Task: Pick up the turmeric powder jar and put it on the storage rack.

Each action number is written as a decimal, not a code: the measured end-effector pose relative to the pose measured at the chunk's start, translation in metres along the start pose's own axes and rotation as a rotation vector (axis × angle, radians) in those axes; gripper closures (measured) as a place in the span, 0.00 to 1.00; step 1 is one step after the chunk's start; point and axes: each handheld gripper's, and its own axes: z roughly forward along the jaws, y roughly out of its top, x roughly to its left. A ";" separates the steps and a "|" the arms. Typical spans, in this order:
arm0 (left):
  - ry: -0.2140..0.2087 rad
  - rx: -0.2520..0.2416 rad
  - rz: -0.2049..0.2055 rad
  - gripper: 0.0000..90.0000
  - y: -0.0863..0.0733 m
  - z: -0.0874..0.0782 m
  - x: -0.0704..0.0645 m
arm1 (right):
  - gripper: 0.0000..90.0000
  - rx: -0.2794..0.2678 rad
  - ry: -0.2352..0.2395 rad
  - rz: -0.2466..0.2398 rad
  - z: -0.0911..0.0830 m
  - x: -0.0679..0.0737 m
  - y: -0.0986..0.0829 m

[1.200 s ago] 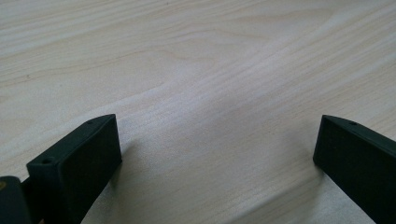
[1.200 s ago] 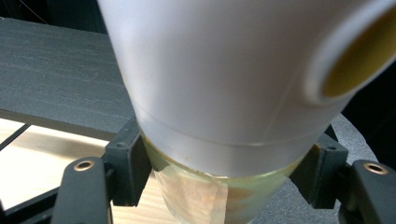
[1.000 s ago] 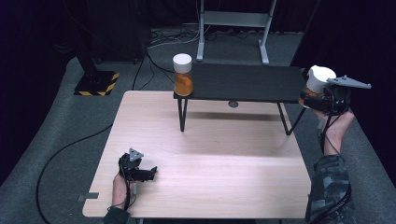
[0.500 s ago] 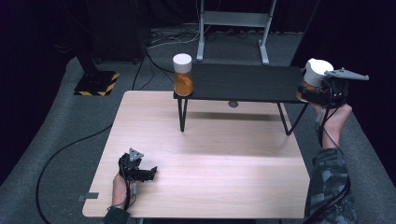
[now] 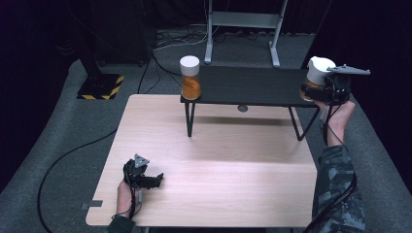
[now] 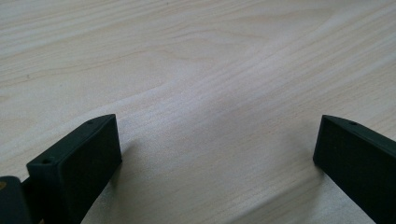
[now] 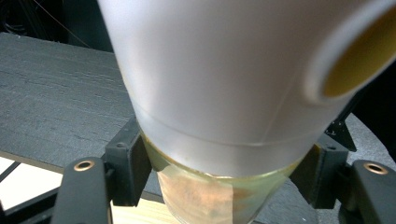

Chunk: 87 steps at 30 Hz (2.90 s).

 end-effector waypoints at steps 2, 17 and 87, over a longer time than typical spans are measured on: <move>0.000 0.000 0.000 0.00 0.000 0.000 0.000 | 0.33 0.009 0.006 0.003 0.005 0.001 0.001; 0.000 0.000 -0.001 0.00 0.000 0.000 0.000 | 0.33 0.060 0.011 0.011 0.034 0.003 0.001; 0.003 -0.002 -0.003 0.00 0.000 0.000 -0.001 | 0.00 0.334 0.142 0.017 -0.006 0.028 -0.197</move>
